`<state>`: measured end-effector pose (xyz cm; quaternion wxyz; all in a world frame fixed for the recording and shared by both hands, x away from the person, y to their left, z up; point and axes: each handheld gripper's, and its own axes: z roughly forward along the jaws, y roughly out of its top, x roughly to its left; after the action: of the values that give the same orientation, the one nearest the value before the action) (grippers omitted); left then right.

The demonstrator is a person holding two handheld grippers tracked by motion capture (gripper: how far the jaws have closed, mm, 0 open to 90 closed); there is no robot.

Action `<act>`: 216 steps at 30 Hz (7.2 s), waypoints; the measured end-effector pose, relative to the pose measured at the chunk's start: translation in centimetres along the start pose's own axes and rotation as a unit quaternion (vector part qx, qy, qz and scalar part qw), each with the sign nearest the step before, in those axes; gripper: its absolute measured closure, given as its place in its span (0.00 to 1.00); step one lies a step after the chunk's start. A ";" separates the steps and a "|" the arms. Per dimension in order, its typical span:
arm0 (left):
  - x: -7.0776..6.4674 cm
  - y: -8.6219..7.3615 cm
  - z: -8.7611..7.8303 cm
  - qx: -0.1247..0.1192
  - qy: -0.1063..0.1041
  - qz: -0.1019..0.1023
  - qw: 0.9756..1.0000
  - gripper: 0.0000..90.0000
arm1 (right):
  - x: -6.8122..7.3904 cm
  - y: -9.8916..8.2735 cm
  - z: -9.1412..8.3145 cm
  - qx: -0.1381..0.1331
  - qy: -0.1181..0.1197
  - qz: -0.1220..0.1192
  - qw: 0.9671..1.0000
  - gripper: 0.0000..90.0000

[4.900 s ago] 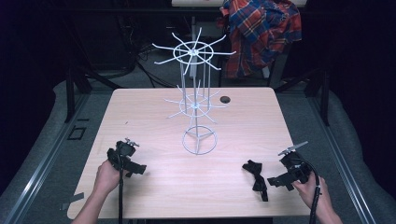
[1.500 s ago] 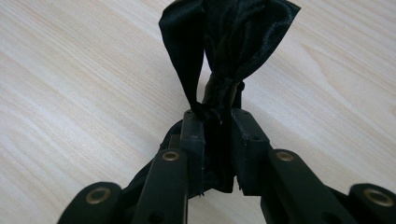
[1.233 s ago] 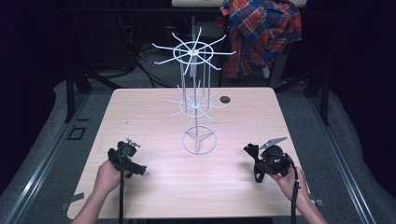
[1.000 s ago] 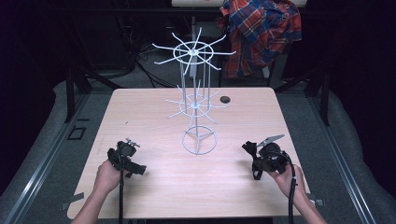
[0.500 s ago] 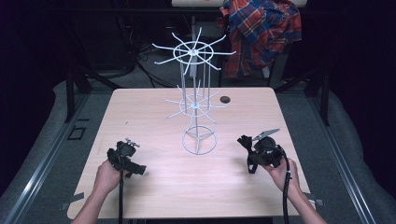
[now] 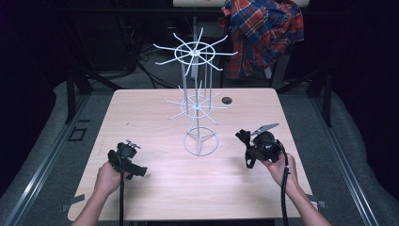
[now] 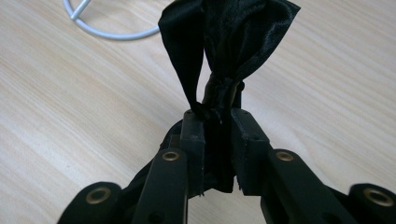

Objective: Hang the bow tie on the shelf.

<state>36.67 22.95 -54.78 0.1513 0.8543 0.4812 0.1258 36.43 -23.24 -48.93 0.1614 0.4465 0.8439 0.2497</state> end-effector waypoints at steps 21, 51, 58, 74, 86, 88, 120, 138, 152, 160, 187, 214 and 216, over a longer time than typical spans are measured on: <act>0.0 -0.1 0.0 -0.001 0.000 0.000 1.000 0.00 | 0.2 3.3 -1.1 -0.029 -0.001 -0.004 1.000 0.85; 0.1 -0.2 0.0 0.001 0.000 0.000 1.000 0.00 | 0.1 6.4 -2.0 -0.059 -0.004 0.005 0.998 0.85; 0.1 -0.2 0.0 0.001 0.001 0.002 1.000 0.00 | 0.0 7.0 -2.3 -0.065 -0.006 0.004 0.998 0.85; 0.0 0.0 0.0 0.001 -0.002 0.002 1.000 0.00 | -0.1 8.2 -3.0 -0.072 -0.010 0.009 0.997 0.85; -0.1 0.0 0.2 0.004 0.001 0.006 1.000 0.00 | 0.3 9.0 -3.5 -0.079 -0.011 0.005 0.997 0.85; 0.0 0.0 0.1 0.002 0.000 0.004 1.000 0.00 | 0.5 9.1 -3.5 -0.080 -0.011 0.003 0.997 0.85; 0.0 0.0 0.1 0.004 -0.002 0.005 1.000 0.00 | 2.0 9.5 -1.0 -0.055 -0.002 -0.013 0.998 0.84; -0.1 0.0 0.1 0.003 -0.002 0.005 1.000 0.00 | 1.9 9.5 -0.3 -0.057 -0.004 -0.007 0.998 0.83; -0.1 0.0 0.1 0.004 -0.002 0.006 1.000 0.00 | 2.0 9.3 0.1 -0.061 0.002 -0.001 0.998 0.74; -0.1 0.1 0.2 0.004 -0.002 0.006 1.000 0.00 | 1.8 9.0 -0.2 -0.064 0.007 0.001 0.998 0.70; -0.2 0.2 0.2 0.007 -0.002 0.009 1.000 0.00 | 1.2 7.2 -2.6 -0.064 0.036 -0.013 0.997 0.45; -0.4 0.1 0.0 0.003 0.002 0.008 1.000 0.00 | 0.9 2.4 -3.5 -0.015 0.052 -0.039 0.998 0.22; -0.4 0.1 0.0 0.003 0.002 0.008 1.000 0.00 | 0.9 2.2 -3.5 -0.013 0.053 -0.039 0.998 0.21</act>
<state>36.52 22.60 -54.79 0.1467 0.8585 0.4747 0.1270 35.65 -22.41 -44.81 0.1318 0.3969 0.8650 0.2773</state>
